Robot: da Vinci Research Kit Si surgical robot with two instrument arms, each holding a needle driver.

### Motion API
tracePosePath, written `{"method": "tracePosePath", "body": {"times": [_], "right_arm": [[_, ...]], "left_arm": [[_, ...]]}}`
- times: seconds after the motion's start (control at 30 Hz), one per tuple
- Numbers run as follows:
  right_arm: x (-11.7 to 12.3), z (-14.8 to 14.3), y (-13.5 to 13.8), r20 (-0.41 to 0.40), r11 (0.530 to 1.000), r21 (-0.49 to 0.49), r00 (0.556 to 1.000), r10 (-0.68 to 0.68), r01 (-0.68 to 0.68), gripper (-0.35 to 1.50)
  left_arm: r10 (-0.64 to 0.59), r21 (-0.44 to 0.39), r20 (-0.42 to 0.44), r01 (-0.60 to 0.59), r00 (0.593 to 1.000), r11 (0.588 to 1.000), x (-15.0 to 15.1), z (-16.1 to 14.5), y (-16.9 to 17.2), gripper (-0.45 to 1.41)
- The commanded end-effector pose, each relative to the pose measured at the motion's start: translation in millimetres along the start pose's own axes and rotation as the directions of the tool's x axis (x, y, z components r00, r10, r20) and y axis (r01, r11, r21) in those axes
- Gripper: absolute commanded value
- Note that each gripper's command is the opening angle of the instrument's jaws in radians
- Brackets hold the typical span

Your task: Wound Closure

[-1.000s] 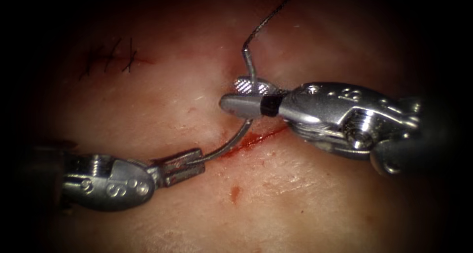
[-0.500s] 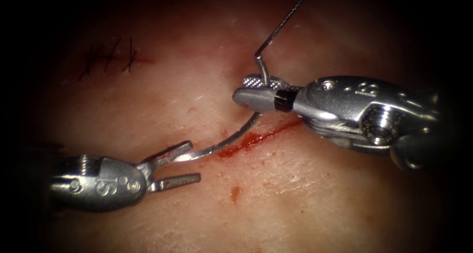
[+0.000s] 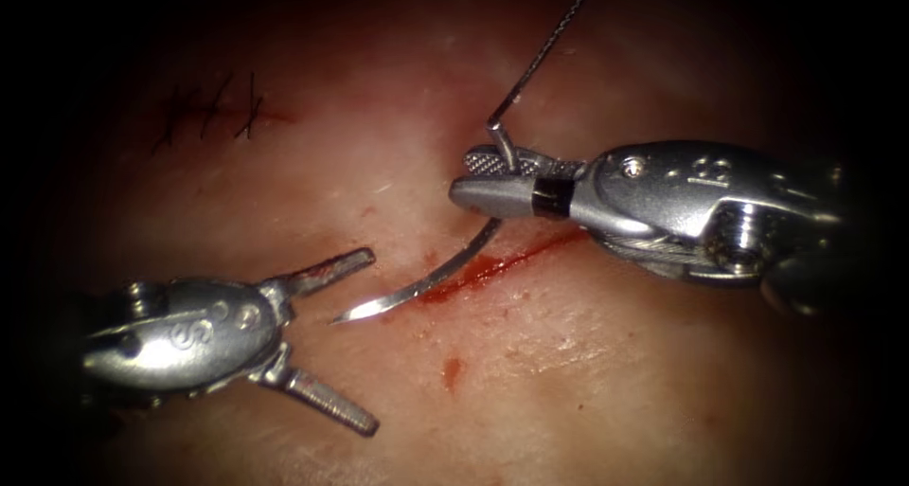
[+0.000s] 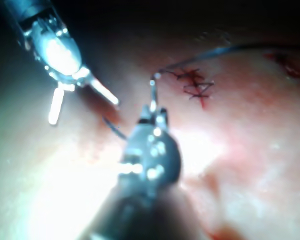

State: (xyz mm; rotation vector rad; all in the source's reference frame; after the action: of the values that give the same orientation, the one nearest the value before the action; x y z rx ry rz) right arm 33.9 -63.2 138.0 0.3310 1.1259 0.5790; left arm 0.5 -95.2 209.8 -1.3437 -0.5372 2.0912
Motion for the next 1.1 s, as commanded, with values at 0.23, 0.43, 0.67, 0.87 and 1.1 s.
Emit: {"method": "tracePosePath", "body": {"times": [0.23, 0.43, 0.67, 0.87, 1.1], "right_arm": [[0.6, 0.2, -1.2, -0.005, 0.985, 0.071, 0.988, -0.156, 0.156, -0.35], [1.2, 0.8, -2.9, -0.042, 0.905, 0.147, 0.916, -0.398, 0.4, -0.35], [1.6, 1.8, -4.0, -0.08, 0.821, 0.179, 0.84, -0.536, 0.541, -0.35], [1.8, 2.1, -4.5, -0.087, 0.802, 0.181, 0.821, -0.564, 0.57, -0.35], [1.9, 2.2, -5.3, -0.117, 0.749, 0.203, 0.776, -0.62, 0.63, -0.35]], "left_arm": [[-0.131, 0.005, 0.104, 0.131, 0.986, 0.991, -2.3, 1.6, -1.7, 1.14], [-0.185, 0.013, 0.133, 0.185, 0.974, 0.983, -2.4, 2.4, -2.9, 1.09], [-0.199, -0.036, 0.14, 0.205, 0.97, 0.978, -2.2, 3.5, -2.3, 1.06], [-0.187, -0.091, 0.149, 0.202, 0.971, 0.975, -2.4, 4.4, -1.5, 0.99], [-0.163, -0.129, 0.169, 0.185, 0.972, 0.974, -2.6, 4.2, -1.9, 0.46]]}}
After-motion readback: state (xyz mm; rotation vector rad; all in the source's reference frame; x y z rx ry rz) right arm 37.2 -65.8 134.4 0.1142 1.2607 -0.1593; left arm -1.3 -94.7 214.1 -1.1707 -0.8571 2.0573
